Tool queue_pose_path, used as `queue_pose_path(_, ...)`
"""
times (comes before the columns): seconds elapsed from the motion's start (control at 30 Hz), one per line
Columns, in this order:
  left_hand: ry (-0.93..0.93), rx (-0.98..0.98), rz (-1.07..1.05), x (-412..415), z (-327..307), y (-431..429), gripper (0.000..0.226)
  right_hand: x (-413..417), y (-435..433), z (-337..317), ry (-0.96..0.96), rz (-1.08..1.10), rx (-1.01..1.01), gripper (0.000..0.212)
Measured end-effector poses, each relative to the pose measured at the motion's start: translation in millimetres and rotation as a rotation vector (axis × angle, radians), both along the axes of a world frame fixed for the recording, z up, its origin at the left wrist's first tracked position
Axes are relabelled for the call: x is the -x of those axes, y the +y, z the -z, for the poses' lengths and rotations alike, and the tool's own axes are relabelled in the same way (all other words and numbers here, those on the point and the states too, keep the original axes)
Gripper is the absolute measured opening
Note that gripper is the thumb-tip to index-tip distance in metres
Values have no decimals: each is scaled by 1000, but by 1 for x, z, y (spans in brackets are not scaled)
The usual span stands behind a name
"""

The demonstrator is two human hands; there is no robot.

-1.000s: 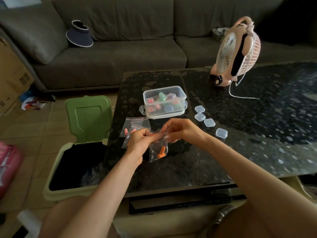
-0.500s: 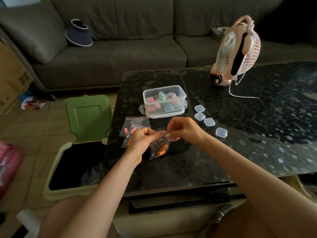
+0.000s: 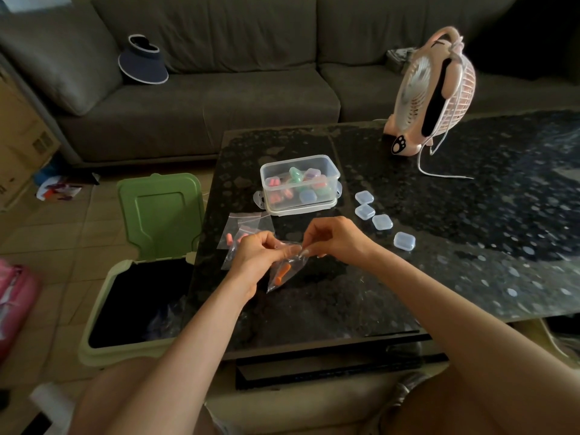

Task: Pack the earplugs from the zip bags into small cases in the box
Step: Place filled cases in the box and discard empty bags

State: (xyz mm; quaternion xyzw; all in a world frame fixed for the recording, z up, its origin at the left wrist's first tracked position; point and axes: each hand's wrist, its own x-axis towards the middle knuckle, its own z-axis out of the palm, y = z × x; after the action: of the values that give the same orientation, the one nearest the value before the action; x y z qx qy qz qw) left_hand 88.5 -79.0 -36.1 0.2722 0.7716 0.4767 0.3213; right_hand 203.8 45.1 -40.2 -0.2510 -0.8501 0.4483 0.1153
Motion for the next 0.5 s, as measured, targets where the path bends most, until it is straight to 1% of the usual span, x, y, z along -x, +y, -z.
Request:
queue_pose_path(0.1, 22, 14, 10, 2, 2, 1, 32, 1, -1, -1, 9, 55, -74, 11)
queue_pose_path(0.2, 54, 38, 15, 4, 5, 2, 34, 0, 0, -3, 63, 93, -72, 14)
queue_pose_path(0.27, 61, 42, 13, 4, 6, 2, 34, 0, 0, -3, 64, 45, -47, 11)
queue_pose_path(0.37, 60, 9, 15, 5, 8, 2, 34, 1, -2, 0, 7, -39, -74, 12)
queue_pose_path(0.43, 60, -24, 30, 6, 9, 2, 31, 2, -2, 2, -16, -47, -93, 12)
queue_pose_path(0.5, 52, -48, 66, 7, 10, 2, 28, 2, -1, 1, -27, -50, -52, 11)
